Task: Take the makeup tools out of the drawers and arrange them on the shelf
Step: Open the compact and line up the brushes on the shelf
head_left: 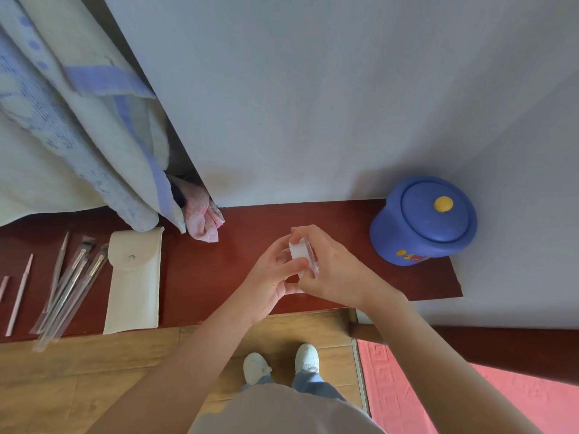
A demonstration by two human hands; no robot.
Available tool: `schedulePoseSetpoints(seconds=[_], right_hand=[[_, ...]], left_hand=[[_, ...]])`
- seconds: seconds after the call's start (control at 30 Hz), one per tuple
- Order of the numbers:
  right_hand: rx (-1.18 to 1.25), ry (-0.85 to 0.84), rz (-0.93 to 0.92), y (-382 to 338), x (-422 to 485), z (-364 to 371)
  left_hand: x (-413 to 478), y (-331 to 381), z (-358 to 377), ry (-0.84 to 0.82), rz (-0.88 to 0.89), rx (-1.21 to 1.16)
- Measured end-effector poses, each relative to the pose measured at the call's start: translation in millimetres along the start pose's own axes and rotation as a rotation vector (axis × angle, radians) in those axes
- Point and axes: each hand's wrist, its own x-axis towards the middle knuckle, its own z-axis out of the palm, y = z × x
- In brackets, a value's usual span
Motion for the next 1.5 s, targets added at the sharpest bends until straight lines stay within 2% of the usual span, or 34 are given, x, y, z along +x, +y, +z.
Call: schedulePoseSetpoints(seconds=[0.23, 0.63, 1.0, 1.1, 1.33, 1.5], right_hand=[[-0.071, -0.036, 0.011, -4.0, 1.3, 0.0], [0.031, -0.097, -0.001, 5.1, -2.5, -0.8], [-0.006, 0.027, -0.017, -0.6, -6.9, 5.0], [0.085, 0.056, -0.006, 0.5, -7.2, 2.0], [0.205, 0.075, -0.037, 1.0, -6.7, -5.3], [0.161, 0.045, -0.008, -3.0, -3.7, -2.0]], left_hand=[[-1.4, 2.7, -0.9, -0.015, 0.027, 0.012], [-5.3, 0.1, -5.6, -0.043, 0.011, 0.046], [-5.8, 2.3, -3.6, -0.057, 0.028, 0.021], [-5.3, 5.9, -3.5, -0.092, 0.054, -0.036], [-6.9, 8.3, -2.3, -0.092, 0.061, -0.037], [-6.6, 7.1, -0.2, -0.058, 0.055, -0.038]])
